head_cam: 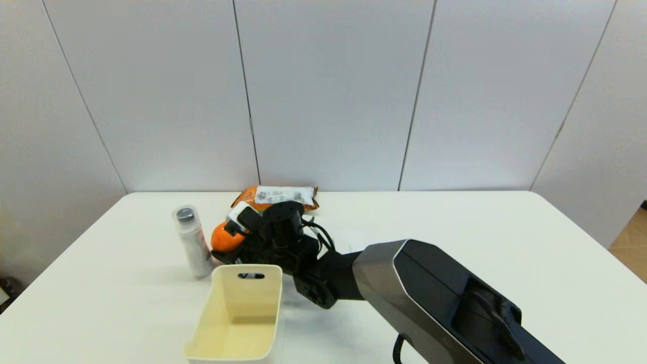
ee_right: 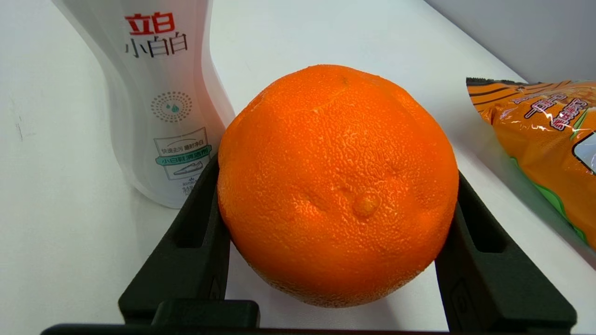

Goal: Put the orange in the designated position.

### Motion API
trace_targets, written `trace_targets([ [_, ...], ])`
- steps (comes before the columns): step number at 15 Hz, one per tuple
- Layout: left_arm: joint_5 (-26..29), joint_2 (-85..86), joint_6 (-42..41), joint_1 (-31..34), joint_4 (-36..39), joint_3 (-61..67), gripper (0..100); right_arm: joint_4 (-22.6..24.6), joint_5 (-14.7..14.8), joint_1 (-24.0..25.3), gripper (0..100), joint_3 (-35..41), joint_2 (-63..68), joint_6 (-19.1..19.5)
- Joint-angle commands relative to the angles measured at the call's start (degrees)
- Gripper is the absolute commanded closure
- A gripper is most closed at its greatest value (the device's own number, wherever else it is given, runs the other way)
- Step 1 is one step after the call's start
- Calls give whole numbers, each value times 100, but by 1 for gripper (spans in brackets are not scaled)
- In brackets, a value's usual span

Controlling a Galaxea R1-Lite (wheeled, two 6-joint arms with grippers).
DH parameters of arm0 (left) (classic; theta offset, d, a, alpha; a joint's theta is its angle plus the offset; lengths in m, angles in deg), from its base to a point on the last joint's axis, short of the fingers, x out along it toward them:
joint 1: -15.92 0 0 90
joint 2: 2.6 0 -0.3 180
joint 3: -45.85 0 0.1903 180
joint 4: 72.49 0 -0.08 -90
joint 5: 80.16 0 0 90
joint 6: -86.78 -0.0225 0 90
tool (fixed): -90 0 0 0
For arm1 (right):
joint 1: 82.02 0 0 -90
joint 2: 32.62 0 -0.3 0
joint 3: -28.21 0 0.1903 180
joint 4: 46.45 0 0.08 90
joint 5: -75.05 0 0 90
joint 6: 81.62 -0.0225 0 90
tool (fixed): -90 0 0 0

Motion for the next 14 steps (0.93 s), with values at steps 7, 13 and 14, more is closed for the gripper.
trace_targets([
  [7,0,0,-3,1,1,1,0,34,-18,-15,100,-185,5,-23],
  [13,0,0,-3,1,1,1,0,87,-18,-6,100,-202,-4,-23],
  [14,0,0,-3,1,1,1,0,87,-18,-15,100,-202,-4,-23],
])
